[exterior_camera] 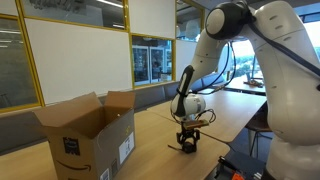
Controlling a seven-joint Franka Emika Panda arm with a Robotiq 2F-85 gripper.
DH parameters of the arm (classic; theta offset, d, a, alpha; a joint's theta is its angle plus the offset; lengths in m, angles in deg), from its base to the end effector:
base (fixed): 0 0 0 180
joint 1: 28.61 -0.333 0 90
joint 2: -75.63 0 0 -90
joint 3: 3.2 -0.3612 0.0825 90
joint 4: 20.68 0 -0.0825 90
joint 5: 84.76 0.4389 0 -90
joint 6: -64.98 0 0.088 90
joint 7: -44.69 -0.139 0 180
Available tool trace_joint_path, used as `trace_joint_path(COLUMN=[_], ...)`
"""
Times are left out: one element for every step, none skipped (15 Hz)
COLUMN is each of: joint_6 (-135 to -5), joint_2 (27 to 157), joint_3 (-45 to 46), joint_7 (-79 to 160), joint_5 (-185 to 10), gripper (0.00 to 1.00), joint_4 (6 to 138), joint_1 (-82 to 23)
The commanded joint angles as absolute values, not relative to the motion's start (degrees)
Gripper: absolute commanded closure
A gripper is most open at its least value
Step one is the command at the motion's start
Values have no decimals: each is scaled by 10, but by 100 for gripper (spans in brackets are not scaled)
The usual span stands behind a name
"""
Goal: Put the radish, white rope and black measuring tape inside the brown box
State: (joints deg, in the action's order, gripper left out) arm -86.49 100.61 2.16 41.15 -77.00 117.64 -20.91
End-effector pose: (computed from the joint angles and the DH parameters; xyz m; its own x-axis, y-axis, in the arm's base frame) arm 0.4762 -0.1180 0.0759 0.8977 -0.3923 -0.2005 -0.3980 -0.9173 0.0125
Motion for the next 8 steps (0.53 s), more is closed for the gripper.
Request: trace_joint_path(joint_6=[-858, -856, -855, -853, -851, -852, -850, -848], joint_2=[1000, 988, 981, 967, 956, 939, 925, 906], joint_3=[30, 35, 37, 37, 35, 36, 35, 35], joint_7=[406, 394, 389, 385, 383, 376, 369, 360], joint_5=[-780, -784, -784, -782, -780, -781, -782, -784], gripper=[44, 44, 44, 44, 44, 44, 44, 44], joint_4=[1169, 1174, 1176, 1180, 1182, 1188, 1189, 1193], joint_1=[-213, -219, -222, -225, -226, -231, -235, -241])
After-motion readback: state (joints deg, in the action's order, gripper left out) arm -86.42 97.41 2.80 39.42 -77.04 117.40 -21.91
